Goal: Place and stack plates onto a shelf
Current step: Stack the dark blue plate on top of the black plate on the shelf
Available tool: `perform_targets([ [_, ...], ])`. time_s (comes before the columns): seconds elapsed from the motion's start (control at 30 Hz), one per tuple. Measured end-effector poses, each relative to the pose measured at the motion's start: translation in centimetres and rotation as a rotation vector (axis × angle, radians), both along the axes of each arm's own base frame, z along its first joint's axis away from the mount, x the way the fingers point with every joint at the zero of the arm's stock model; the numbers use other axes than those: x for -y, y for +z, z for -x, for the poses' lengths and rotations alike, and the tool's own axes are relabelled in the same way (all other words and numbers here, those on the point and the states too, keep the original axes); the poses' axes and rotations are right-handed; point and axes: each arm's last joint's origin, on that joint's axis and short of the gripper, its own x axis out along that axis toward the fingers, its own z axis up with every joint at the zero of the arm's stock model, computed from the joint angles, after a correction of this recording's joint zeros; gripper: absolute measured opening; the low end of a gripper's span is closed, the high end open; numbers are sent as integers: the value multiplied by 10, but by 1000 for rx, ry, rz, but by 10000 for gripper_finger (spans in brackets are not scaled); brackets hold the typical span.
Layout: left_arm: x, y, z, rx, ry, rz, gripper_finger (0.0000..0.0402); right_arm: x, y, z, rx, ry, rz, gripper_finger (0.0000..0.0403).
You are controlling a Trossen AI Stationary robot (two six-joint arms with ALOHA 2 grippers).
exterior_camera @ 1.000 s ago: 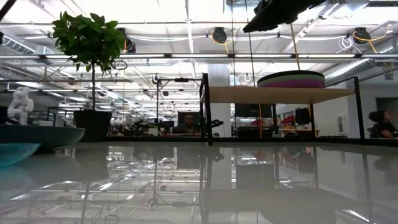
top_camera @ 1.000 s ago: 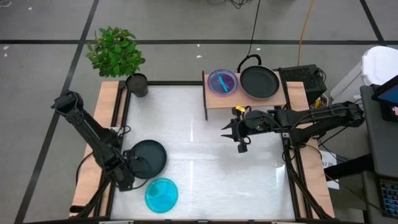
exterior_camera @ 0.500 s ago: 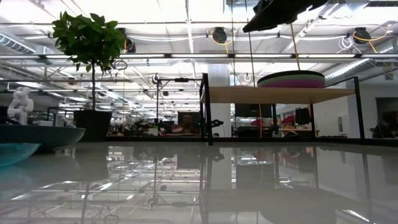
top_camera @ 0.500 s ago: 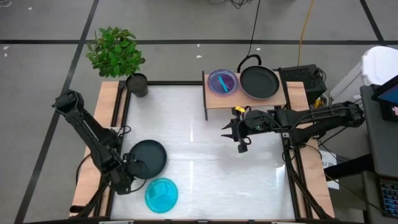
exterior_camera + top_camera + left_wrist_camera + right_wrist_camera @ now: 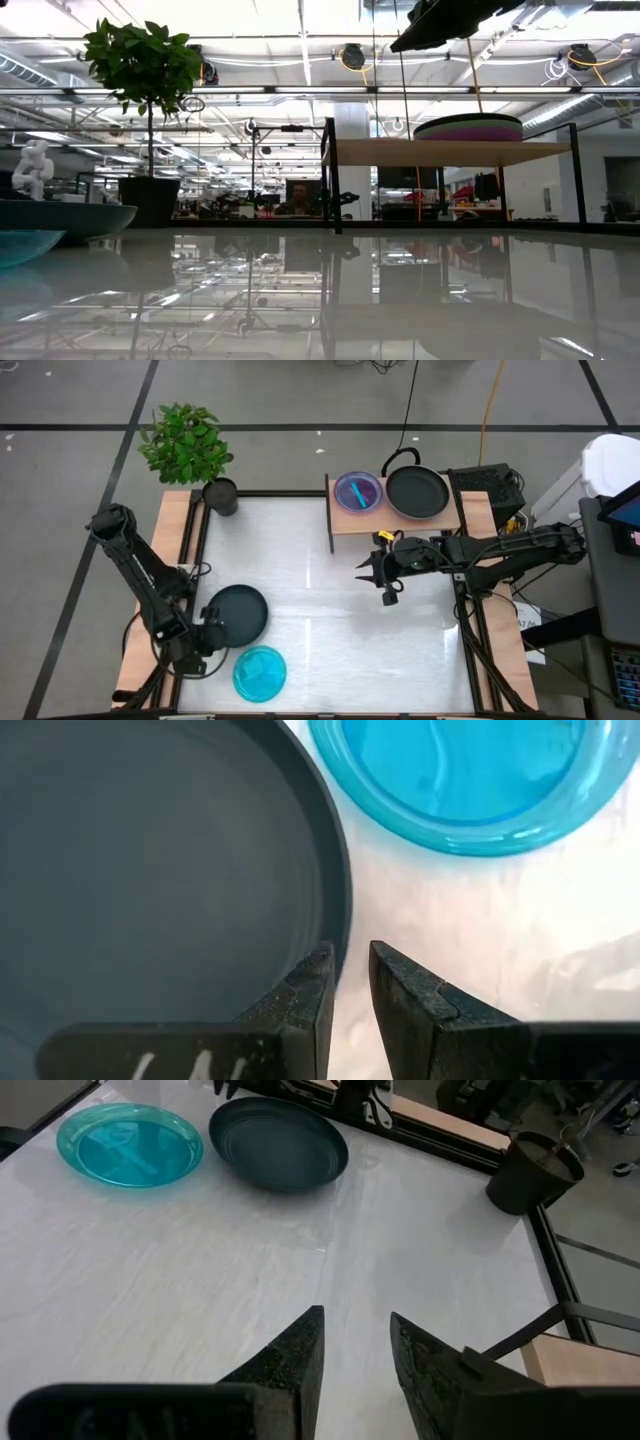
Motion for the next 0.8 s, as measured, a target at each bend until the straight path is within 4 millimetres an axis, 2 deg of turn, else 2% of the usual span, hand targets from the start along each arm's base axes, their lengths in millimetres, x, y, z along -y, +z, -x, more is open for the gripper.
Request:
perform_targets([
  [0.63, 4, -3, 2, 40, 0, -35, 73, 0, 0, 0, -1, -2, -2, 102],
  [0.7, 6, -6, 3, 33, -11, -47, 81, 0, 0, 0, -3, -1, -3, 102],
  [0.8, 8, -9, 4, 34, -25, -64, 116, 0, 0, 0, -3, -1, -3, 102],
])
